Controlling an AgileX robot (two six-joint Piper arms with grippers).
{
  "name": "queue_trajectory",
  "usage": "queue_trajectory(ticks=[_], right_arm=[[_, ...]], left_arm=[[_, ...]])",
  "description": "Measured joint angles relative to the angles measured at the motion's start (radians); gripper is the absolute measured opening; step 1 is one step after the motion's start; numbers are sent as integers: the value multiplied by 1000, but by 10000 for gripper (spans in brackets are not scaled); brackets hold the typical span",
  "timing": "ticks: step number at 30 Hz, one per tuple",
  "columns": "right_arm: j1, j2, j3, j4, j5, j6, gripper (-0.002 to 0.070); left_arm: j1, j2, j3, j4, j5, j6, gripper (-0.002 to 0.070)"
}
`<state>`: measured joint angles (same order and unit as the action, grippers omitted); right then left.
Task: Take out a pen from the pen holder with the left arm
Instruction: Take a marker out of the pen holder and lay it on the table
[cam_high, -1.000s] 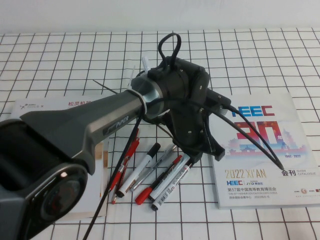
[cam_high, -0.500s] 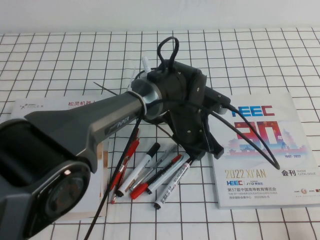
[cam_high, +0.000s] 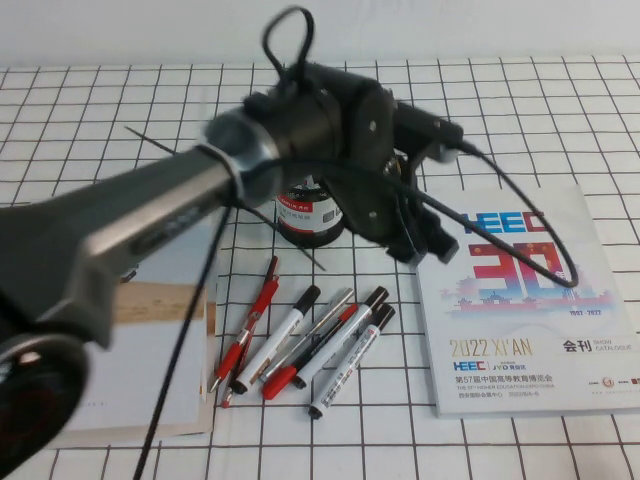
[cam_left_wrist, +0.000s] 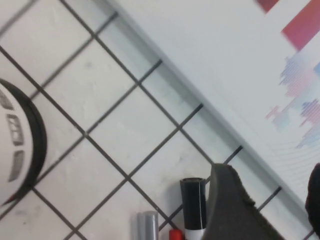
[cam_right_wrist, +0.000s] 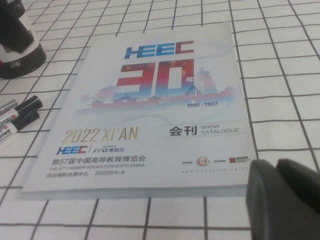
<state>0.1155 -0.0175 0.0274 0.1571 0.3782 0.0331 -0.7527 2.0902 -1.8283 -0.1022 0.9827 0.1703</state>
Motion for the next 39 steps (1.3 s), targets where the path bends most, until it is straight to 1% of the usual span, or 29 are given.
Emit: queue_trajectory(ticks=[2,3,4,6,8,9,12,21,28,33,35,39], right_arm=[[0,0,0,0,0,0,-14],[0,0,0,0,0,0,-14],[0,0,0,0,0,0,-14],[0,0,0,0,0,0,-14],[0,0,0,0,0,0,-14],[0,0,0,0,0,0,-14],[0,0,0,0,0,0,-14],[0,0,0,0,0,0,-14],[0,0,0,0,0,0,-14],[0,0,0,0,0,0,-14],[0,0,0,0,0,0,-14],[0,0,0,0,0,0,-14]], left_arm=[[0,-72,53,-3,-60,0,289],[0,-116,94,-2,-102,0,274],[0,-152,133,-2,-140,0,247],[0,-238,231,-2,-237,0,171],[0,-335,362,-2,-344,0,77],[0,-383,423,-2,-397,0,49],[4,-519,587,-5,-534,-3,13],[11,-894,996,-7,-848,-43,-2],[14,-1141,1226,-9,-1012,-44,-2],[14,-1292,1390,-11,-1184,-44,-2],[14,-1337,1438,-18,-1214,-46,-2],[14,-1388,1525,-25,-1219,-45,-2]])
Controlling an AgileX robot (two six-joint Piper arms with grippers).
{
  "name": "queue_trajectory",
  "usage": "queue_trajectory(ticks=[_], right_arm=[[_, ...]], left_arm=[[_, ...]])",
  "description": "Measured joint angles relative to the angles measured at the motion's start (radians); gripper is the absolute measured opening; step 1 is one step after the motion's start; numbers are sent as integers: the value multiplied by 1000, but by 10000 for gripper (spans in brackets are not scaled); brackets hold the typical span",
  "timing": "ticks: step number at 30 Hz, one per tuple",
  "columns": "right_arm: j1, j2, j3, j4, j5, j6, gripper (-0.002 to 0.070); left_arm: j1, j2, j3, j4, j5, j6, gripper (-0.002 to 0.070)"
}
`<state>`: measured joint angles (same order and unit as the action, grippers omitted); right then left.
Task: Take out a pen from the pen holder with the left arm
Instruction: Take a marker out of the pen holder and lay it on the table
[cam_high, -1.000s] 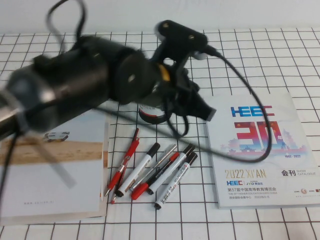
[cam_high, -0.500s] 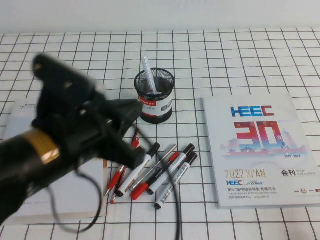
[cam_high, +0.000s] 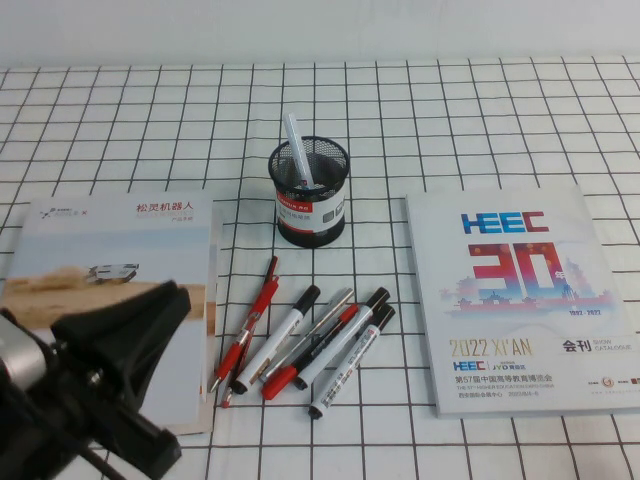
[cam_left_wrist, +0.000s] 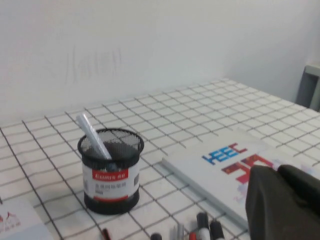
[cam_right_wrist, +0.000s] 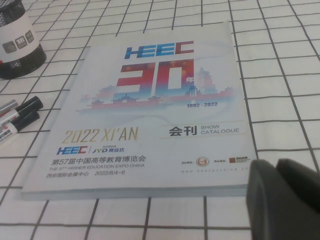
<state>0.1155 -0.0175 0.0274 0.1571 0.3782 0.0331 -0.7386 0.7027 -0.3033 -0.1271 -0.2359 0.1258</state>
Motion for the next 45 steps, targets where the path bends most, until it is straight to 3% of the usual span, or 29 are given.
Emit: queue_trajectory(ticks=[11,21,26,34,37,41,45], right_arm=[[0,0,0,0,0,0,-14],[0,0,0,0,0,0,-14],[0,0,0,0,0,0,-14],[0,0,0,0,0,0,-12],[0,0,0,0,0,0,-12],[0,0,0,0,0,0,-12],[0,0,0,0,0,0,-12]], left_arm=[[4,-1,95,-12,0,54,-3],[22,-68,218,-171,-118,206,-3],[151,-227,246,-180,-38,253,-3],[503,-529,284,-139,171,246,-3],[598,-628,312,-128,208,226,-3],[679,-705,326,-123,272,211,-3],[695,-710,328,-87,326,175,-3]])
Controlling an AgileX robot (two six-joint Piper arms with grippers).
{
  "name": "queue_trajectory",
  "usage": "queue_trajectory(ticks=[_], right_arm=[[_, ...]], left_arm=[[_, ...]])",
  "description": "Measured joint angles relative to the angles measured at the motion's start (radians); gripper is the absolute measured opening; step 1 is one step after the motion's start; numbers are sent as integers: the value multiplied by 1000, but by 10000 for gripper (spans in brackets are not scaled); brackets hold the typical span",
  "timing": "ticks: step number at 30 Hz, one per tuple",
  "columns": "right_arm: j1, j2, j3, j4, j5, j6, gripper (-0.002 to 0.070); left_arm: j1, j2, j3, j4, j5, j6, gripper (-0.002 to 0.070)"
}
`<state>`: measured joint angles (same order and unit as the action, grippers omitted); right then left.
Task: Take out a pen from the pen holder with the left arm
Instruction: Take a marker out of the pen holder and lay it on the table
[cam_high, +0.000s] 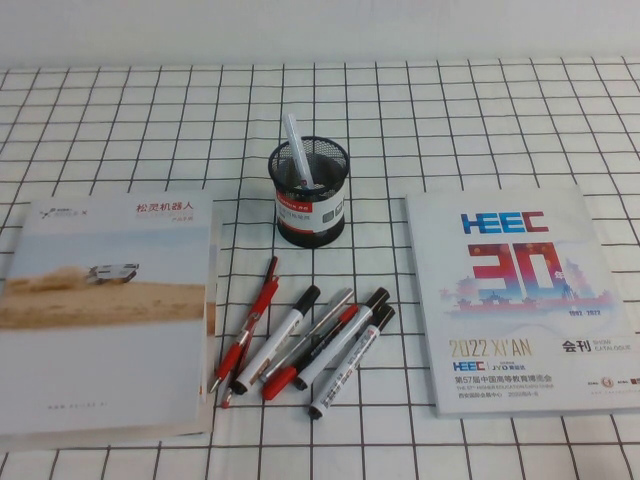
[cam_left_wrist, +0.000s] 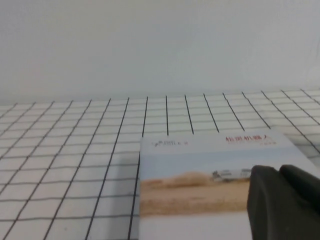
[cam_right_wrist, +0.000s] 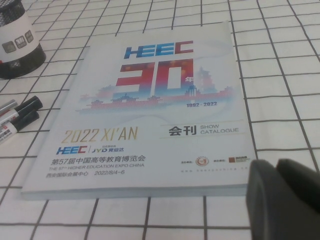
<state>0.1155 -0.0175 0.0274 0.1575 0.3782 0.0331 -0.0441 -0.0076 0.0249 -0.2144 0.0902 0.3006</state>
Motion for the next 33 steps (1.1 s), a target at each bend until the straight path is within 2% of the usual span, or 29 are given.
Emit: queue_trajectory(ticks=[6,15,33], right_arm=[[0,0,0,0,0,0,-13],[0,0,0,0,0,0,-13],[0,0,0,0,0,0,-13]], left_arm=[[2,0,0,65,111,-68,-3],[2,-2,0,89,279,-119,-3],[2,-4,0,91,292,-140,-3]])
